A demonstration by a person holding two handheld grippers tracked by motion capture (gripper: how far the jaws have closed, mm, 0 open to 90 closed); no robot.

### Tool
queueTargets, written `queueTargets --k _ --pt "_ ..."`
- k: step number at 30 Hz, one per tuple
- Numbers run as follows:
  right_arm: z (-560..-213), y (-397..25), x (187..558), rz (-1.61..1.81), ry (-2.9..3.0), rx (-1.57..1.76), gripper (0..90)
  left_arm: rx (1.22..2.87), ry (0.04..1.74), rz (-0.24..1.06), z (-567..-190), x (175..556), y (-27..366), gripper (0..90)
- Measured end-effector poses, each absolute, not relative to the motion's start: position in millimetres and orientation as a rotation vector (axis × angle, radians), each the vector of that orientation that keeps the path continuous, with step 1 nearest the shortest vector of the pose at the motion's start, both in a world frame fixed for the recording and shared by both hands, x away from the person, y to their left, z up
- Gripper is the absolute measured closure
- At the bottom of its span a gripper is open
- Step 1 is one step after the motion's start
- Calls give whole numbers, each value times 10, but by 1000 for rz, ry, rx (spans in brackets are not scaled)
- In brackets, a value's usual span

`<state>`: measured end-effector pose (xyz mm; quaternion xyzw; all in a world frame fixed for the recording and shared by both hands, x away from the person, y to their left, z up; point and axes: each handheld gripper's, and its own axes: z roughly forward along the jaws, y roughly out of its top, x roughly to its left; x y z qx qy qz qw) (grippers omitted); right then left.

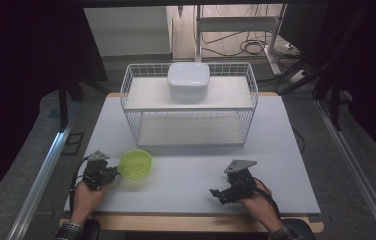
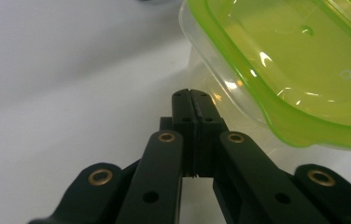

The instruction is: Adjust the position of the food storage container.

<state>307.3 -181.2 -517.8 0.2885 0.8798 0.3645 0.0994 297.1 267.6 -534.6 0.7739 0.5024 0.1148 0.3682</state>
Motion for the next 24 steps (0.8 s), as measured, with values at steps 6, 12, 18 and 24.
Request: queueTargets --k 6,12,18,24 --pt "-5186 -1796 3075 1078 2607 856 42 2020 1219 277 -5347 3018 2467 900" --pt "-5189 -1787 3076 1081 2608 860 42 2049 1169 259 -5353 3053 2284 900" --pt "-5191 -1779 3077 1086 2608 868 43 2074 1122 238 -5357 3081 2079 900" --pt "-5190 -1778 3081 1088 2608 870 43 2096 1073 208 -5360 3100 1897 900"
